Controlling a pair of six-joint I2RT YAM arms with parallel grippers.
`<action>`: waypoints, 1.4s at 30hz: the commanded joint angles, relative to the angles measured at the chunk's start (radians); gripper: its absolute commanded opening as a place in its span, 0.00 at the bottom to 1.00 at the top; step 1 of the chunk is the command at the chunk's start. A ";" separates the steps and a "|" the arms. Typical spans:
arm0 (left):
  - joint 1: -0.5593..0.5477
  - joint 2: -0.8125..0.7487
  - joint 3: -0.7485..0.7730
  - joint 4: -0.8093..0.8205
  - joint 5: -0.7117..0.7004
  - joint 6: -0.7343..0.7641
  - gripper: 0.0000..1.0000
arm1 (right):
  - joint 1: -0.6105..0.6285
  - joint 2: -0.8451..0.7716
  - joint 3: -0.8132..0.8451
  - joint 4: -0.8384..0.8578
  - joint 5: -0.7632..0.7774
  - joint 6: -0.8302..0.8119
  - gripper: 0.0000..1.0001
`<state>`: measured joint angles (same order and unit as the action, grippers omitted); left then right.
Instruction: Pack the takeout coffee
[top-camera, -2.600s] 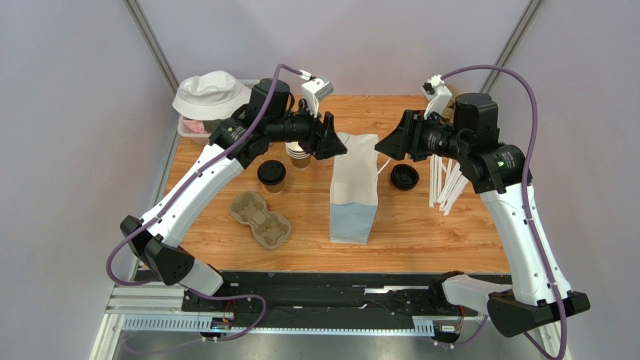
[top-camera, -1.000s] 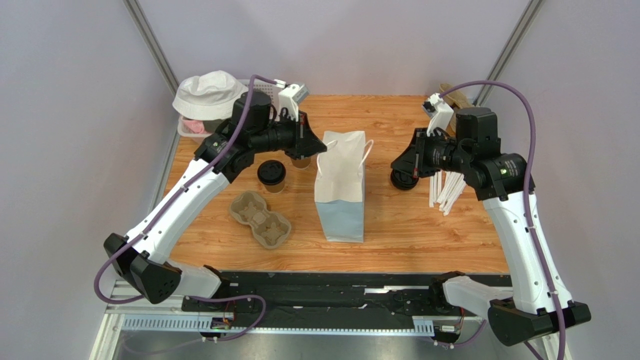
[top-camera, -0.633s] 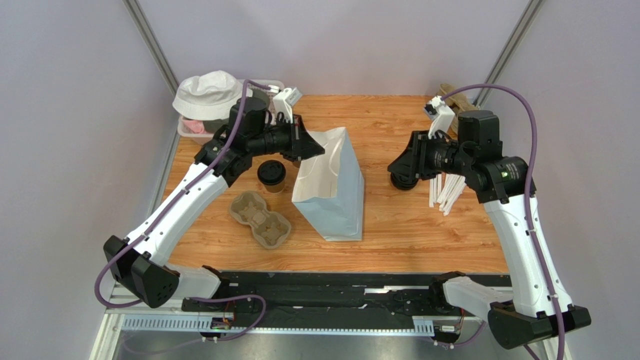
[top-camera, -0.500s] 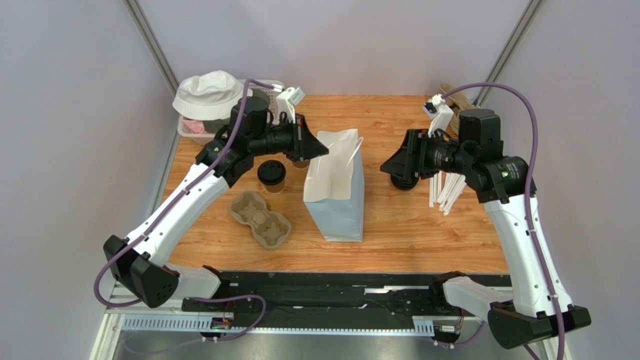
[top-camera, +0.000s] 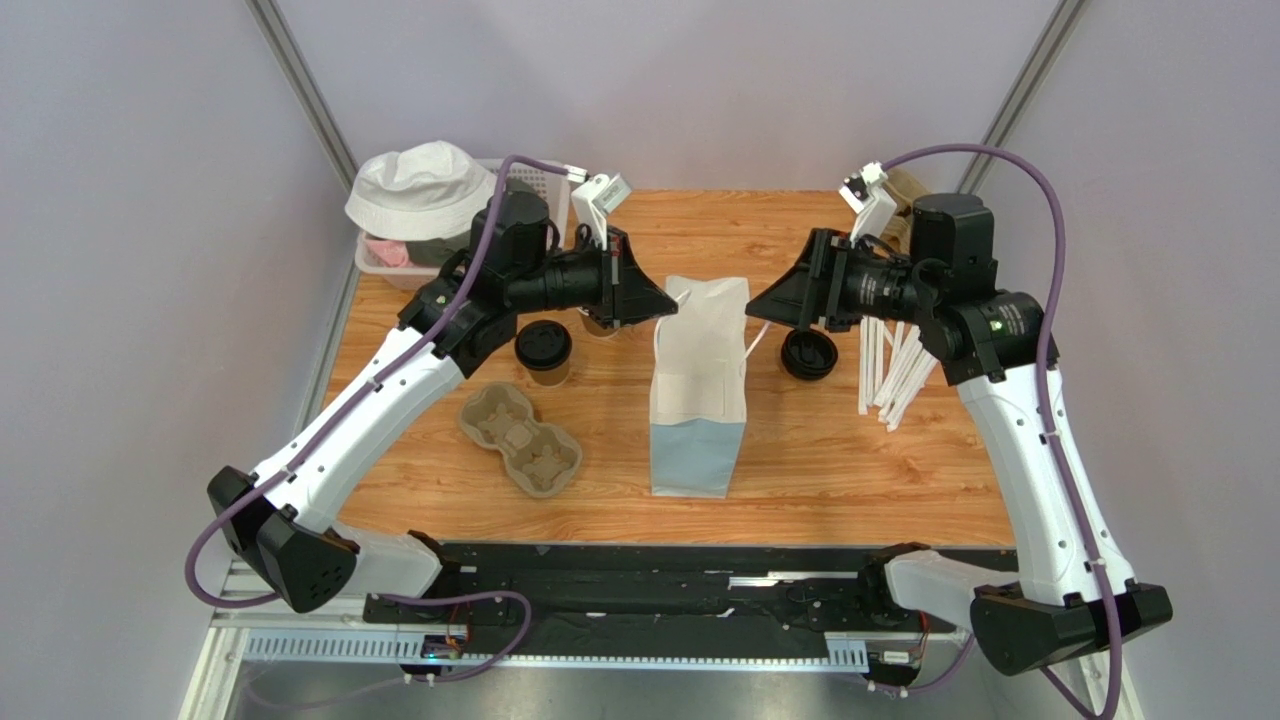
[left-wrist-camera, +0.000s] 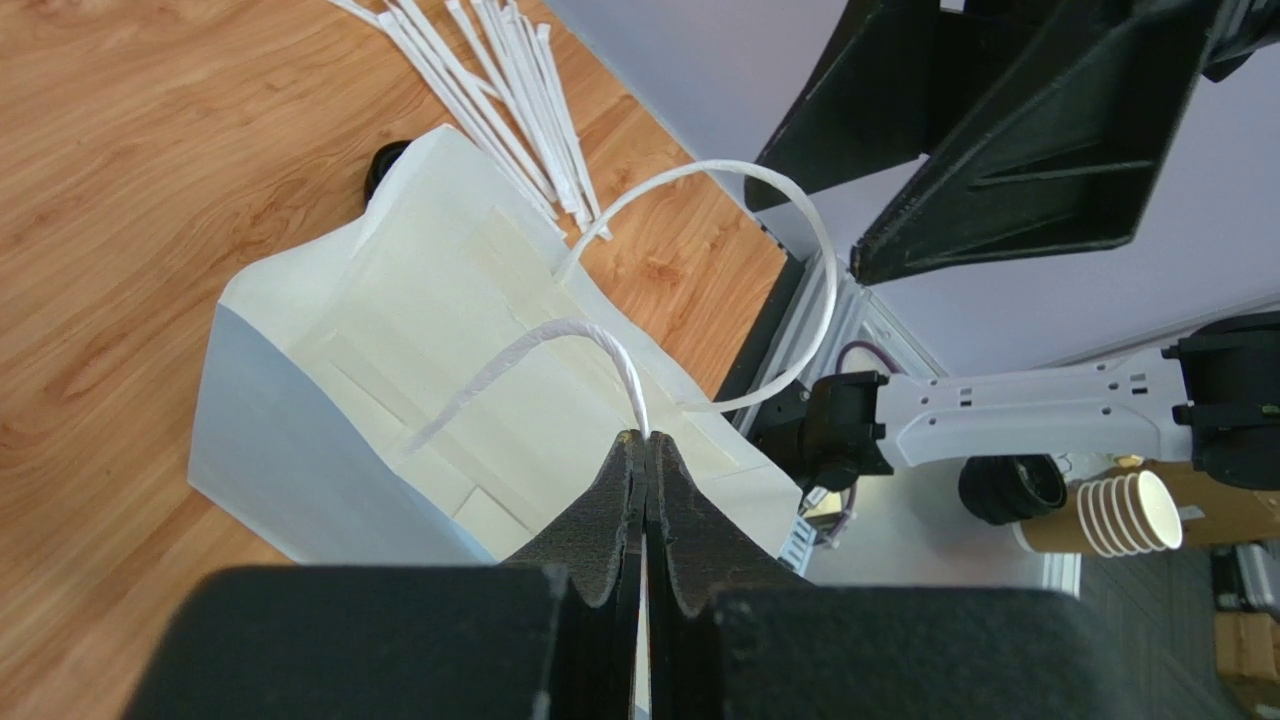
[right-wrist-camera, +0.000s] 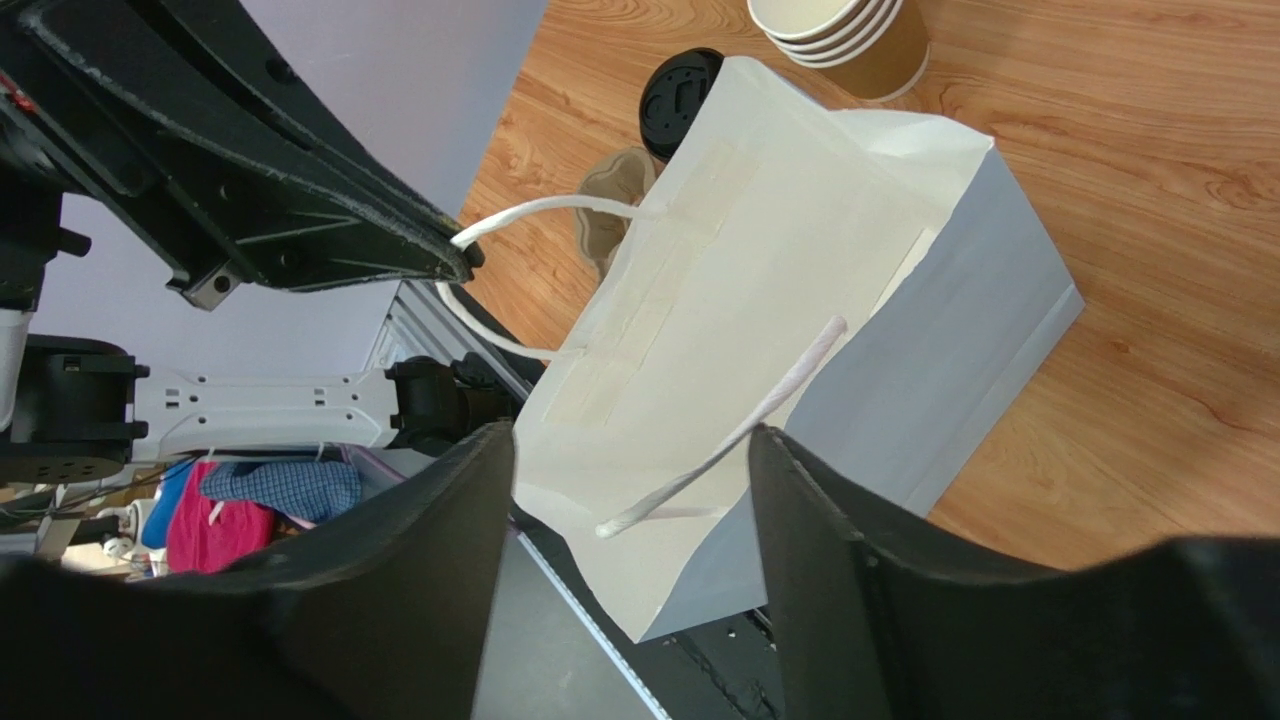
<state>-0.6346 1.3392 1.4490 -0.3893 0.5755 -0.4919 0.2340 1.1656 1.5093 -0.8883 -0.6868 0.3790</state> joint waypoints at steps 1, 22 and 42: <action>-0.007 -0.002 0.033 0.018 0.008 0.007 0.00 | -0.004 -0.003 0.006 0.048 0.015 0.038 0.51; -0.010 0.094 0.232 -0.174 -0.097 0.065 0.45 | -0.001 -0.012 -0.017 -0.011 0.089 -0.015 0.00; 0.022 0.038 0.160 -0.155 -0.123 0.009 0.00 | -0.007 -0.034 -0.032 -0.069 0.205 -0.094 0.00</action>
<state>-0.6479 1.4738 1.6665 -0.6044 0.4572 -0.4328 0.2337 1.1622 1.4853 -0.9199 -0.5575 0.3359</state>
